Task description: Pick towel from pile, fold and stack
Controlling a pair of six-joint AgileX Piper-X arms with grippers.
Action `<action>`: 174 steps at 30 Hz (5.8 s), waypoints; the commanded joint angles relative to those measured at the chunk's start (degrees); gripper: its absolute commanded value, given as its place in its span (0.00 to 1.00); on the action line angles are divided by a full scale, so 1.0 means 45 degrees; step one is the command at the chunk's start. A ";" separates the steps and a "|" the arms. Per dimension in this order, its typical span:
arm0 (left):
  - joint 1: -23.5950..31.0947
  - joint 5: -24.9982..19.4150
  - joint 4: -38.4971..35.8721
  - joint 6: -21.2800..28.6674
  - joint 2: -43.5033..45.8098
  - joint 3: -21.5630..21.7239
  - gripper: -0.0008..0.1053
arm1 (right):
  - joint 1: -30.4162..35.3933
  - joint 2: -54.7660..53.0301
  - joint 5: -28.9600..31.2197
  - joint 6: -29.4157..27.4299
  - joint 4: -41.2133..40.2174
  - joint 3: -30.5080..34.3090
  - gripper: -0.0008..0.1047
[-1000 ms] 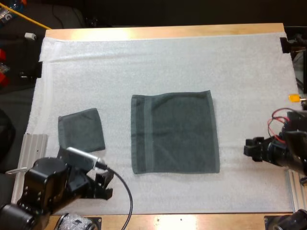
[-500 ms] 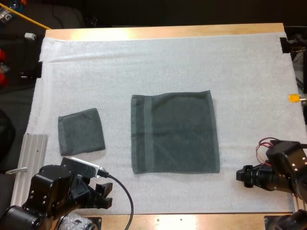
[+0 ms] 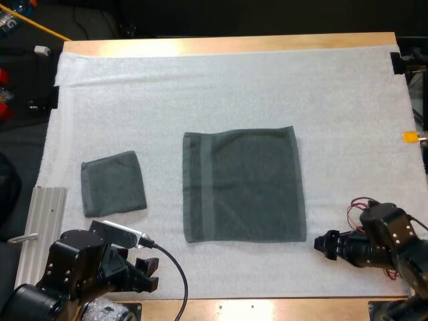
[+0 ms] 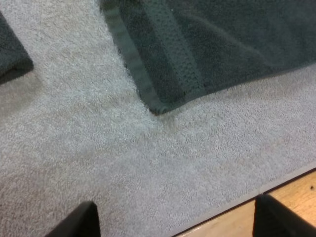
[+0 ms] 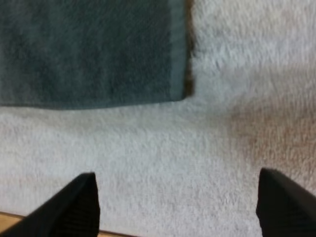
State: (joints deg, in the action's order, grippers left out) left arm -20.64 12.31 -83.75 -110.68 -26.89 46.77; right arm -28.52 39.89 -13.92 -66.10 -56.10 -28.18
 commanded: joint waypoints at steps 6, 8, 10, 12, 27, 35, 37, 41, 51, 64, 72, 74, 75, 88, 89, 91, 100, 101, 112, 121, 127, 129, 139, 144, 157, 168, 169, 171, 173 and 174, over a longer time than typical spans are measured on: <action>-0.0005 0.0077 0.0075 -0.0094 0.0038 -0.0012 0.59 | 0.0054 0.0276 -0.0900 0.1377 0.2105 0.1015 0.62; -0.0005 0.0077 0.0075 -0.0094 0.0038 -0.0012 0.59 | 0.0054 0.0604 -0.1073 0.1794 0.2803 0.1268 0.62; -0.0005 0.0077 0.0075 -0.0094 0.0038 -0.0012 0.59 | 0.0054 0.1075 -0.1048 0.2102 0.3534 0.1441 0.62; -0.0005 0.0077 0.0075 -0.0094 0.0038 -0.0012 0.59 | 0.0054 0.1544 -0.1040 0.2536 0.4113 0.1491 0.62; -0.0005 0.0077 0.0075 -0.0094 0.0038 -0.0012 0.59 | 0.0054 0.5151 -0.1040 0.4092 0.6803 0.1490 0.62; -0.0005 0.0077 0.0075 -0.0066 0.0038 -0.0012 0.59 | 0.0054 0.6176 -0.1374 0.4751 0.8177 0.1490 0.62; -0.0005 0.0077 0.0075 -0.0011 0.0038 -0.0012 0.59 | 0.0054 0.6366 -0.1672 0.4749 0.8546 0.1490 0.62; -0.0005 0.0077 0.0075 0.0003 0.0038 -0.0012 0.59 | 0.0054 0.6584 -0.1782 0.4749 0.8784 0.1490 0.62; -0.0005 0.0077 0.0104 0.0051 0.0038 -0.0012 0.59 | 0.0054 0.6608 -0.1817 0.4850 0.8448 0.1490 0.37; -0.0005 0.0077 0.0686 0.0142 -0.0030 -0.0190 0.59 | 0.0054 0.6524 -0.1794 0.4620 0.7747 0.1490 0.33; -0.0005 0.0102 0.1434 0.0032 -0.0055 -0.1458 0.59 | 0.0054 0.6499 -0.1730 0.4299 0.7737 0.1490 0.01; -0.0005 0.0346 0.1896 0.0006 -0.0055 -0.1901 0.59 | 0.0054 0.6499 -0.1730 0.4081 0.7737 0.1490 0.01; -0.0005 0.0590 0.2217 0.0006 -0.0055 -0.2126 0.59 | 0.0054 0.6499 -0.1730 0.4001 0.7687 0.1490 0.01; -0.0005 0.1410 0.6102 -0.1852 -0.1063 -0.4358 0.59 | 0.0054 0.6499 -0.1730 0.3979 0.7289 0.1490 0.01; -0.0005 0.1410 0.6251 -0.1852 -0.1428 -0.4358 0.59 | 0.0054 0.6499 -0.1730 0.3979 0.7280 0.1490 0.01; -0.0005 0.1410 0.6467 -0.1852 -0.2121 -0.4358 0.59 | 0.0054 0.6499 -0.1747 0.3979 0.7263 0.1490 0.01; -0.0005 0.2364 0.8325 -0.1822 -0.5985 -0.4358 0.59 | 0.0054 0.6499 -0.2035 0.3979 0.7268 0.1490 0.01; -0.0005 0.2687 0.8680 -0.1822 -0.6533 -0.4358 0.59 | 0.0054 0.6499 -0.2033 0.3979 0.7268 0.1490 0.01; -0.0005 0.3039 1.0773 -0.1822 -0.9659 -0.4358 0.59 | 0.0054 0.6499 -0.2401 0.3979 0.7268 0.1490 0.01; -0.0005 0.3088 1.1431 -0.1822 -1.0922 -0.4334 0.59 | 0.0054 0.6499 -0.2401 0.3979 0.7268 0.1490 0.01; -0.0005 0.4245 1.1472 -0.1822 -1.1363 -0.4196 0.59 | 0.0054 0.6499 -0.2401 0.3979 0.7268 0.1490 0.01; -0.0005 0.4609 1.1522 -0.1822 -1.1441 -0.4199 0.59 | 0.0054 0.6499 -0.2401 0.3979 0.7268 0.1490 0.01; -0.0005 0.4644 1.1466 -0.1822 -1.1440 -0.4199 0.45 | 0.0054 0.6499 -0.2401 0.3979 0.7268 0.1490 0.01; -0.0005 0.4644 1.1401 -0.1822 -1.1440 -0.4199 0.23 | 0.0054 0.6499 -0.2401 0.3979 0.7268 0.1490 0.01; -0.0005 0.4589 1.0614 -0.0880 -1.0760 -0.4199 0.01 | 0.0054 0.5863 -0.3013 0.3872 0.7268 0.1353 0.01; -0.0047 0.4852 0.6118 0.1266 -0.6886 -0.3131 0.01 | -0.0077 0.1736 -0.3183 0.3982 0.4352 0.1201 0.01; -0.0047 0.4852 0.5915 0.1302 -0.6786 -0.3057 0.01 | -0.0218 0.1485 -0.3186 0.3982 0.4131 0.1201 0.01; -0.0047 0.4886 0.5269 0.1337 -0.6301 -0.2845 0.01 | -0.0809 0.0886 -0.3183 0.3982 0.3592 0.1173 0.01; -0.0047 0.4944 0.4807 0.1451 -0.5951 -0.2763 0.01 | -0.1434 0.0521 -0.3102 0.4147 0.3249 0.1136 0.01; -0.0047 0.4956 0.4579 0.1542 -0.5752 -0.2765 0.01 | -0.1840 0.0314 -0.2891 0.4346 0.3107 0.1143 0.01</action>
State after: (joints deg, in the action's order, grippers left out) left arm -20.62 34.01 -61.76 -104.44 -53.42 33.93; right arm -35.96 41.89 -27.15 -46.65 -40.99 -22.35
